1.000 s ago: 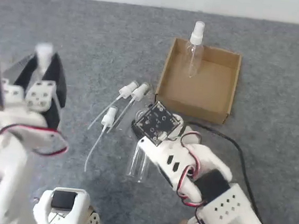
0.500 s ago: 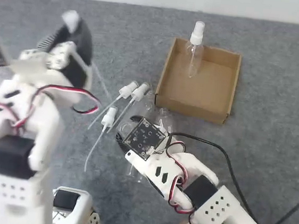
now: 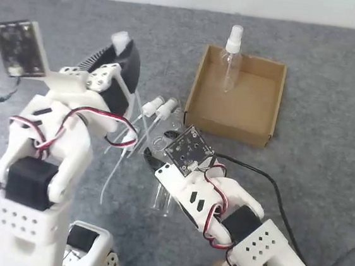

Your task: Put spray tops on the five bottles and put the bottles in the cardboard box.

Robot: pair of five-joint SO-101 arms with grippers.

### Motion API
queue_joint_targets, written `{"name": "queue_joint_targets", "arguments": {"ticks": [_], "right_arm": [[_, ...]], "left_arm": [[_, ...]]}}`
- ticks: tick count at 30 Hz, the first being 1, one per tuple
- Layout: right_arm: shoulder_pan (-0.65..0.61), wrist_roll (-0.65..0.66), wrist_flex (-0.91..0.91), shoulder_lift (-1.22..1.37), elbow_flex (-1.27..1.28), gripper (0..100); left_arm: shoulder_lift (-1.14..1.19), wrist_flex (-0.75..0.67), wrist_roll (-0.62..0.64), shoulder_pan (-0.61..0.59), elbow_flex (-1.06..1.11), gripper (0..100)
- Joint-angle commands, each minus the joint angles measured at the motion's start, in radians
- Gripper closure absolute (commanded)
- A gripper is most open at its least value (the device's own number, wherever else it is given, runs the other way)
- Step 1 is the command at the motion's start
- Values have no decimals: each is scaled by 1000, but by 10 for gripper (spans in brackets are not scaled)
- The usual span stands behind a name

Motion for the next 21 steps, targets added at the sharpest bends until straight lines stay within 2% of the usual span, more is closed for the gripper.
{"name": "queue_joint_targets", "arguments": {"ticks": [1, 4, 11, 21], "right_arm": [[15, -12, -15, -31, -9, 992], [15, -12, -15, -31, -9, 992], [15, -12, 2, -35, -11, 992], [13, -20, 4, -41, -11, 992]], "left_arm": [[-51, -2, 12, 28, -24, 989], [-98, -6, 12, 28, -21, 989], [-117, -115, 11, 29, 51, 989], [-123, -132, 8, 78, 292, 989]]}}
